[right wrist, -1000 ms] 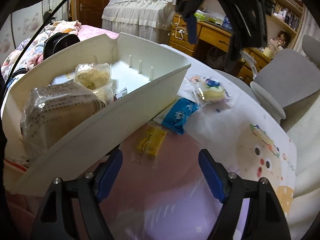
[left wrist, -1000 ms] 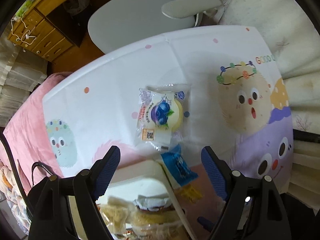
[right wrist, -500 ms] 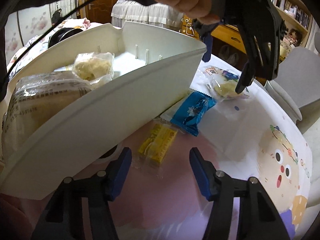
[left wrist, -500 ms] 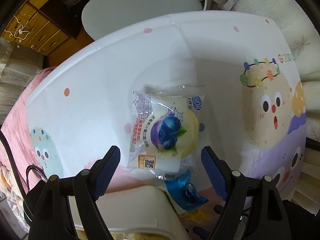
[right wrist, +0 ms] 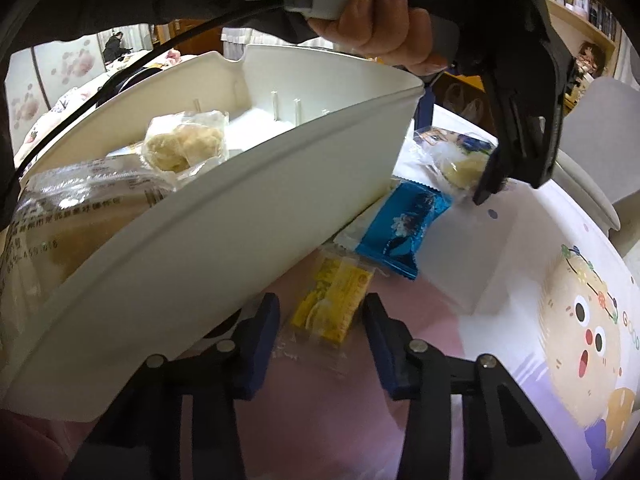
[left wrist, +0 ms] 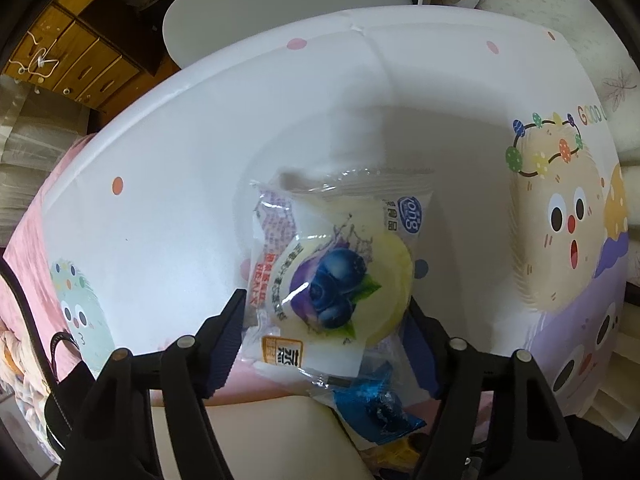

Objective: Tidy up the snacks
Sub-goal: 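Grasp the blueberry bun pack with the left tool while the right tool grasps the yellow pack, then carry the blueberry bun and yellow pack over the white tray while opening both tools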

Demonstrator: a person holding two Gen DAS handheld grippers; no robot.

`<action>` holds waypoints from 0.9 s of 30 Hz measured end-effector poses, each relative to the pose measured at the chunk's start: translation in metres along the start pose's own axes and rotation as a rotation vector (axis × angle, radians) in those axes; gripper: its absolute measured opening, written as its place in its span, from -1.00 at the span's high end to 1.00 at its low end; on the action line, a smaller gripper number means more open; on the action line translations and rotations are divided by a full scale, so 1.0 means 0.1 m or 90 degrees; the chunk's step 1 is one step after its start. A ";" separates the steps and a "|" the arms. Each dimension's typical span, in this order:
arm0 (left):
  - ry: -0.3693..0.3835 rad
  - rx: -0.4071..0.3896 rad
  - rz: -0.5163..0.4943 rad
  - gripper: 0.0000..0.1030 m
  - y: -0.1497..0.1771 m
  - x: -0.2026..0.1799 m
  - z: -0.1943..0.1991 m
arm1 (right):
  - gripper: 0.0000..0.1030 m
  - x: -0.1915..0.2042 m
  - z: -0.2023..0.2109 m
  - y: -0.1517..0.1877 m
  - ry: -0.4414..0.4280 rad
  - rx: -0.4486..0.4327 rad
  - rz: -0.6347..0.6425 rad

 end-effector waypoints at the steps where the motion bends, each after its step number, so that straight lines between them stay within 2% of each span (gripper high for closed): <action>1: 0.003 0.000 0.003 -0.31 -0.01 0.01 0.00 | 0.34 -0.02 0.00 0.00 0.005 0.000 -0.010; 4: 0.012 -0.002 0.018 -0.24 -0.02 0.04 0.01 | 0.44 -0.06 0.01 0.01 0.008 0.005 -0.028; 9: 0.021 -0.006 0.024 0.07 0.03 0.03 0.06 | 0.45 -0.08 0.05 0.04 0.006 0.019 -0.045; 11: 0.018 -0.008 0.022 0.11 0.04 0.02 0.09 | 0.46 -0.10 0.07 0.05 0.010 0.025 -0.053; 16: 0.022 -0.026 0.011 0.14 0.08 -0.03 0.21 | 0.48 -0.14 0.12 0.10 0.018 0.041 -0.084; 27: 0.049 -0.086 0.002 0.13 0.33 -0.03 0.81 | 0.48 -0.32 0.41 0.11 0.080 0.049 -0.125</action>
Point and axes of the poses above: each gripper's, at about its wrist camera, not at the fingertips, and z roughly against the way its jaws point, x to its left, y to its underside, the point moved 1 cm from there along -z, roughly the way its jaws point, and after that the axes turned 11 degrees about z, right-handed, at the moved point
